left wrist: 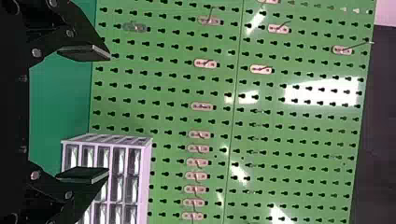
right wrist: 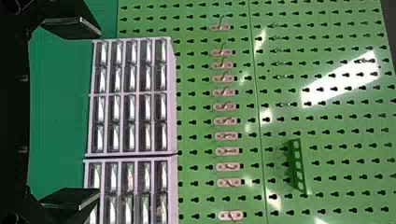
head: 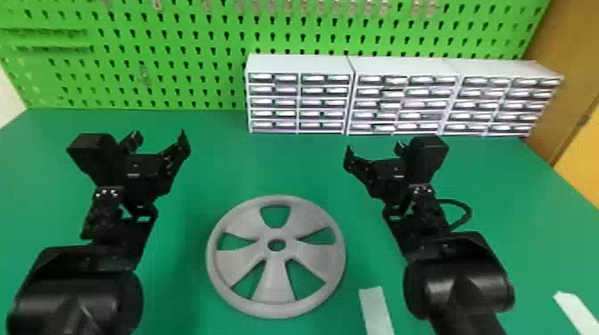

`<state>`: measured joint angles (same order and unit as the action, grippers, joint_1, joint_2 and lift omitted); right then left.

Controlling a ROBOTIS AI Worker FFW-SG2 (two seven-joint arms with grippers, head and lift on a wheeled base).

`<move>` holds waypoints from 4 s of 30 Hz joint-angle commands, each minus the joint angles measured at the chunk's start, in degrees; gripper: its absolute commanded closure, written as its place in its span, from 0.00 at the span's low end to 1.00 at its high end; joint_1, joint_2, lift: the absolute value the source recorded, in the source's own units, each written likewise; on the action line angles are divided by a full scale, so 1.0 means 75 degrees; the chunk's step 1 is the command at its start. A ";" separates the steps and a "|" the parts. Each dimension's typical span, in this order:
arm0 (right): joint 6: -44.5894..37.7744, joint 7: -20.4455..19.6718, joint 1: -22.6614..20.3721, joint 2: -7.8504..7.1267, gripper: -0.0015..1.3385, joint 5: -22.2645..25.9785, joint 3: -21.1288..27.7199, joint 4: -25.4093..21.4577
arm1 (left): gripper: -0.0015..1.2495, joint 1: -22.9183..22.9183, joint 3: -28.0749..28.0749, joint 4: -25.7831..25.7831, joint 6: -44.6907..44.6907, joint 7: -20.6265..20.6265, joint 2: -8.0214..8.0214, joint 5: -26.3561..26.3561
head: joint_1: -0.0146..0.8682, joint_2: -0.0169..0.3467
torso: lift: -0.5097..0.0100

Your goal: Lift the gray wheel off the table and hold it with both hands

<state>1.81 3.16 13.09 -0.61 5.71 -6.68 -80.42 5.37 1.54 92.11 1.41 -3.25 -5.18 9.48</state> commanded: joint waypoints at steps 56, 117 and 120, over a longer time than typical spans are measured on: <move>-0.7331 -0.5437 0.2766 -0.2016 0.08 0.6516 -0.3129 -0.1219 | 0.31 0.0022 0.0123 0.0012 0.0000 0.0000 -0.0012 0.0013 | 0.82 0.09 | 0.79; -0.8199 -0.5062 0.4934 -0.2203 0.10 0.9949 -0.5578 0.2250 | 0.31 0.0116 0.0064 0.0000 0.0117 0.0094 -0.0024 0.0025 | 0.82 0.09 | 0.79; -0.8187 -0.5027 0.4934 -0.2203 0.10 0.9949 -0.5602 0.2250 | 0.31 0.0116 0.0064 0.0000 0.0117 0.0094 -0.0012 0.0025 | 0.82 0.09 | 0.79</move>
<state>-59.75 -34.71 50.03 -17.12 80.28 -48.37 -63.59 6.21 2.04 92.15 2.28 -2.54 -5.29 9.65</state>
